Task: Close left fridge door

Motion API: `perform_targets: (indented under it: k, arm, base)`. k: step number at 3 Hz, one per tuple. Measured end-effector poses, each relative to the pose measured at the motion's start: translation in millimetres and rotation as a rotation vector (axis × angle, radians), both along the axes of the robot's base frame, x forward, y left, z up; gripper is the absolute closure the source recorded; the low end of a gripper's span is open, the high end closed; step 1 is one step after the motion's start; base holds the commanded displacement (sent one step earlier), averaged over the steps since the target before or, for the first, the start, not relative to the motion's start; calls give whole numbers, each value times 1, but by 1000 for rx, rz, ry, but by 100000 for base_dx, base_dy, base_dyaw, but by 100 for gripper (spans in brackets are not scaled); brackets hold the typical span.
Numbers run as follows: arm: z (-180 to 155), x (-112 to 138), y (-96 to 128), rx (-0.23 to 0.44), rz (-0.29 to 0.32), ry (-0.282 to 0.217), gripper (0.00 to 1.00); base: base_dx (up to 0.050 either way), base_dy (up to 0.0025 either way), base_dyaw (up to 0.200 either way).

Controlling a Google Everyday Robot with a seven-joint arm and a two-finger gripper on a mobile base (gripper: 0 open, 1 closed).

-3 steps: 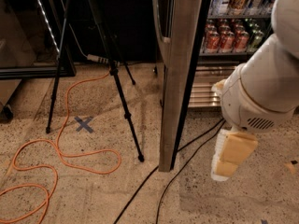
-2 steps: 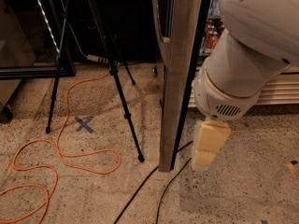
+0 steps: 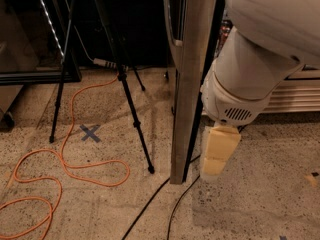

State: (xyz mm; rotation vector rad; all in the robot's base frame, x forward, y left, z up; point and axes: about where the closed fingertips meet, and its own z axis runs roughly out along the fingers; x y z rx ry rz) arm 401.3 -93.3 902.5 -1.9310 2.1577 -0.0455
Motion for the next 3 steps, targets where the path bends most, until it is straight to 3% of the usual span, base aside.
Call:
perform_targets:
  k: [1,2,3]
  arm:
    - [1,2,46,-28,65,-2,0]
    - [1,2,46,-28,65,-2,0]
    - [2,2,46,-28,65,-3,0]
  base:
    - [0,0,0]
    - [-2,3,19761]
    - [4897,2,-32]
